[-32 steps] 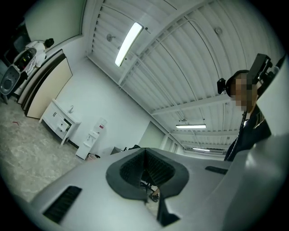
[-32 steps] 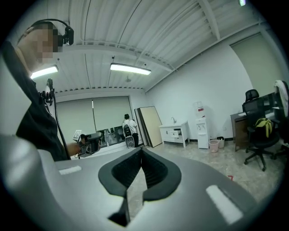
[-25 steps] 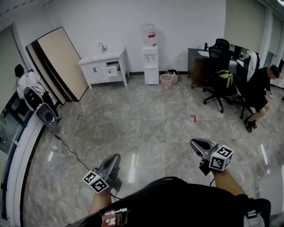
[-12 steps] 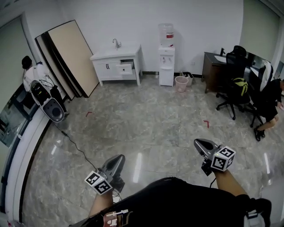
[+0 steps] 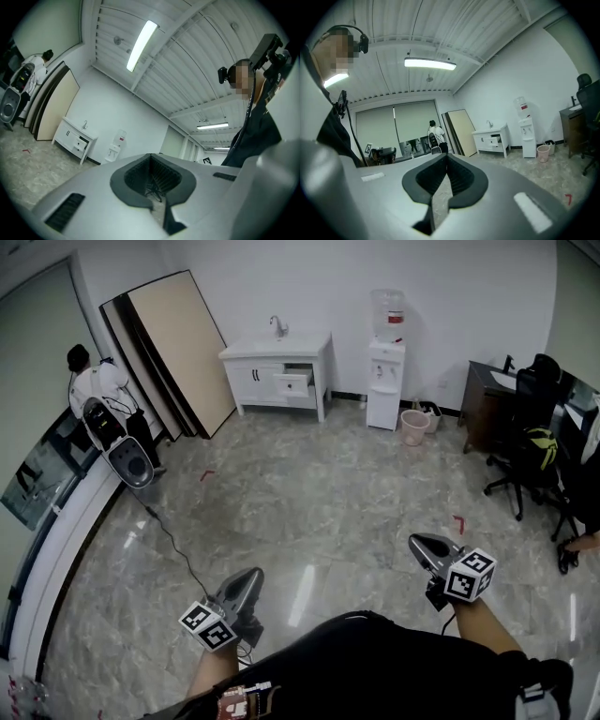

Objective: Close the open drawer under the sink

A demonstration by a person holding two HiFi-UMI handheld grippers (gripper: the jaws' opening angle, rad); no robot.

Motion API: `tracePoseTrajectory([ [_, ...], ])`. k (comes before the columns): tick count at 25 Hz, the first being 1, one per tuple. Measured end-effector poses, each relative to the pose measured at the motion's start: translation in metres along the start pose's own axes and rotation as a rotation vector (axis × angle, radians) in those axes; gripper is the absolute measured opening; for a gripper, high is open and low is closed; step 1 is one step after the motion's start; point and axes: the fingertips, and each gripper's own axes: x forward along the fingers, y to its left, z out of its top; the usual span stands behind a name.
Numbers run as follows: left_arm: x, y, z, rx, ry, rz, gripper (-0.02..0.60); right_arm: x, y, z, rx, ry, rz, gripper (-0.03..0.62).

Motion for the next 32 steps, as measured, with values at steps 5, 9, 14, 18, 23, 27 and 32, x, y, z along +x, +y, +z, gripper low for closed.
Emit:
tracePoseTrajectory([
  [5,0.065,0.01,0.013,0.026,-0.018,0.031,-0.003,0.023,-0.058,0.041,-0.075,0.012,0.043,0.002],
  [9,0.123,0.012,0.01,0.032,-0.043,0.04,-0.003,0.026,-0.111,0.057,-0.111,0.024,0.055,0.002],
  [14,0.176,0.023,0.0,0.011,-0.022,0.029,-0.003,0.039,-0.161,0.074,-0.135,0.028,0.051,0.002],
  [18,0.203,0.044,-0.005,-0.001,-0.002,0.017,-0.003,0.052,-0.183,0.077,-0.138,0.03,0.043,0.002],
  [23,0.24,0.089,0.005,-0.022,0.0,-0.027,-0.003,0.086,-0.214,0.081,-0.112,0.032,-0.009,0.002],
  [27,0.259,0.144,0.026,-0.036,0.009,-0.073,-0.003,0.142,-0.223,0.098,-0.121,0.011,-0.043,0.002],
  [32,0.277,0.214,0.074,-0.022,0.044,-0.112,-0.002,0.216,-0.221,0.133,-0.109,-0.038,-0.074,0.002],
])
